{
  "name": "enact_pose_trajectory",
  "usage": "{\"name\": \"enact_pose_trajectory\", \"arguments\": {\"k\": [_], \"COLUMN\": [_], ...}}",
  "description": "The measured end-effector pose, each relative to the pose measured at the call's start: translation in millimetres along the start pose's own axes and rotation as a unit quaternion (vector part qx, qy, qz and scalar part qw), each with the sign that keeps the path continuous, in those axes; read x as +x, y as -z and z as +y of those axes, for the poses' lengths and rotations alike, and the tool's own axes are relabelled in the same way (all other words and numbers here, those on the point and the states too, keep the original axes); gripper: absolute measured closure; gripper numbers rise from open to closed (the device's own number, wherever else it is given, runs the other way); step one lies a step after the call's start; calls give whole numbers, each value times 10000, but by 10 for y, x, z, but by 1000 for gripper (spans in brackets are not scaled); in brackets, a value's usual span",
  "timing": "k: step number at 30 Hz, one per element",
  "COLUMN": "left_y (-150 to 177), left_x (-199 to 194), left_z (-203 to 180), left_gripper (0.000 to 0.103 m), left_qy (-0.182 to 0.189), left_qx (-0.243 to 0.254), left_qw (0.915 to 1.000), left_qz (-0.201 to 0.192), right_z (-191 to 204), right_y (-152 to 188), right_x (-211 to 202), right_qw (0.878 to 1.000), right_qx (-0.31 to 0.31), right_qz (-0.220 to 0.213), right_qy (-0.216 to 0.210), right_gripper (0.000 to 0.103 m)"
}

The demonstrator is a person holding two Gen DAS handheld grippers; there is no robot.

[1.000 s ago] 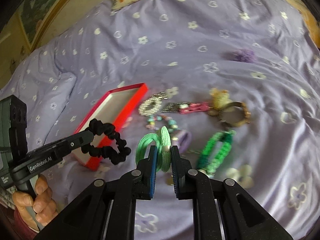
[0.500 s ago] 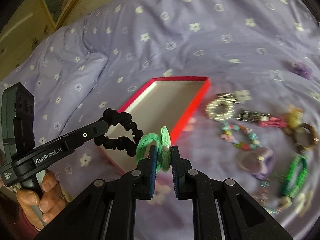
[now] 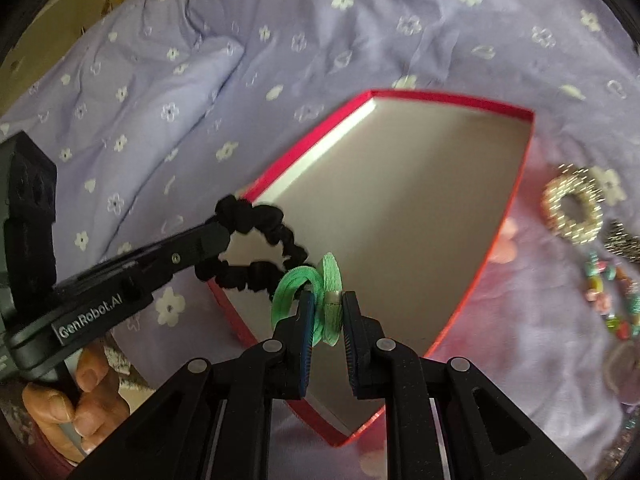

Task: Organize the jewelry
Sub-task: 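Carry both items into the red box and open both tools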

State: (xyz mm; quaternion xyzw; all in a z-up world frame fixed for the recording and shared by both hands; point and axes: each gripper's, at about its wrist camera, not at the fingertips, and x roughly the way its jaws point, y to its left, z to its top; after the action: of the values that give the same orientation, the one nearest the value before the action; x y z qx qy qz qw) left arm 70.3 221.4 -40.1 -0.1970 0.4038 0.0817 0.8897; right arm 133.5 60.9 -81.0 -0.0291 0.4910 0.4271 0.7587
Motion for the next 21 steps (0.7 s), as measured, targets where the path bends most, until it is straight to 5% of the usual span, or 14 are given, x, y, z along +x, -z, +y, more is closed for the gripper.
{"name": "enact_pose_trajectory", "arguments": {"k": [12, 21], "left_y": [79, 248], "left_x": [206, 286], "left_z": [16, -87], "left_gripper": [96, 94], "left_qy": [-85, -143], "left_qx": [54, 277], "left_qw": [9991, 9967], "left_qz": [410, 743], "right_z": [-183, -219], "right_y": [123, 142], "right_x": [-123, -201], "right_qw": [9968, 9970], "right_qx": [-466, -519], "right_qz": [381, 352], "right_qy": [527, 445], "right_gripper": [90, 85]}}
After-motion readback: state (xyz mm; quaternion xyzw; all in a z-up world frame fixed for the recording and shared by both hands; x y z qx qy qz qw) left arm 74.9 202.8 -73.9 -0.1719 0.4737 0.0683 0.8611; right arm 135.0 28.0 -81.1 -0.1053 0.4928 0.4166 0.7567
